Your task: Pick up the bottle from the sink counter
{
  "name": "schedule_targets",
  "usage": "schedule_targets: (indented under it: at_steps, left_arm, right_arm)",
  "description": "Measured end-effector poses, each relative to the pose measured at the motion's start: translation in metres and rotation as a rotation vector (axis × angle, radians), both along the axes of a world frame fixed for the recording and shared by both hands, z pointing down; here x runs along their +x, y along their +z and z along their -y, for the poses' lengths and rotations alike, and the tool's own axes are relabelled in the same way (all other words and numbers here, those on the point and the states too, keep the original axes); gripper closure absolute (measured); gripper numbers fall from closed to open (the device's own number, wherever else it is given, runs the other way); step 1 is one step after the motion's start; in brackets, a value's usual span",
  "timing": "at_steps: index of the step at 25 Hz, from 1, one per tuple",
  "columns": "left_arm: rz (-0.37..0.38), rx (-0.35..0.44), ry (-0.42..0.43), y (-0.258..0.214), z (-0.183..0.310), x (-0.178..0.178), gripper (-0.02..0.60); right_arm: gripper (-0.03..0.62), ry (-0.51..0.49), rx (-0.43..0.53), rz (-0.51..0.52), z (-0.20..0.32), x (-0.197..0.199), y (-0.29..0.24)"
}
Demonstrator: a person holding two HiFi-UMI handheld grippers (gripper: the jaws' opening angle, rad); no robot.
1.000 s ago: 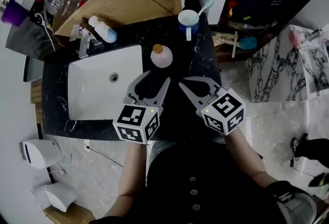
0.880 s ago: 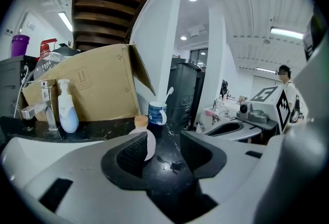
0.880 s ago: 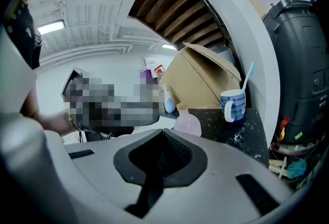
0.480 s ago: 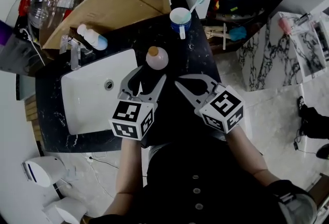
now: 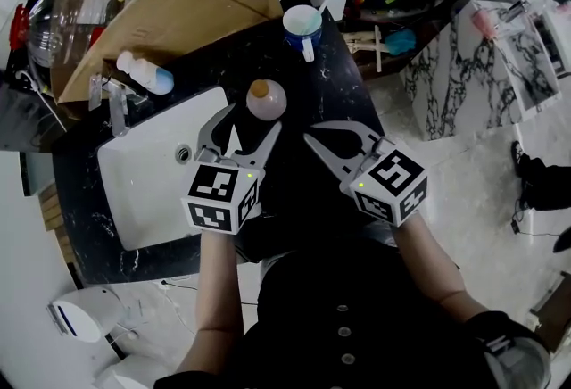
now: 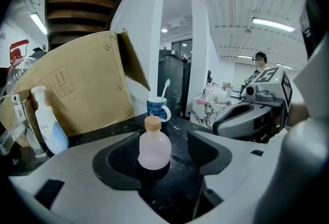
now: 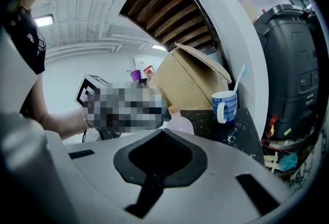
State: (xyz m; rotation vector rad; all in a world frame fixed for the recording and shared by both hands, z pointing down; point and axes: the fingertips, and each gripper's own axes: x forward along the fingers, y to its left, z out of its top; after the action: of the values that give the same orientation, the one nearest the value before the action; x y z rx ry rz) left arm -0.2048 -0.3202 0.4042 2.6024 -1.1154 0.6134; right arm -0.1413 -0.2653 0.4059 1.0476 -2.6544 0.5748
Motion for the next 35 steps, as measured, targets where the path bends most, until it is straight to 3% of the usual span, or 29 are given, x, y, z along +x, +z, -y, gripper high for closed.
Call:
schedule_targets:
  at_steps: [11,18,26,35]
  left_arm:
    - [0.070,-0.035,0.084,0.024,0.020,0.004,0.241]
    - [0.026,-0.061,0.070,0.035,0.031,0.007,0.239]
    - [0.079,-0.093,0.100,0.053,0.038,0.014,0.223]
    - [0.083,-0.128,0.143,0.063,0.045,0.026,0.204]
  right_arm:
    - [0.591,0.044,-0.024,-0.011,0.005,0.001,0.009]
    - [0.591,0.078,-0.042,-0.013,0.008,0.005,0.018]
    - [0.591,0.106,-0.066,-0.015,0.007,0.010,0.026]
    - [0.591,0.133,-0.091,-0.014,0.007,0.013,0.033]
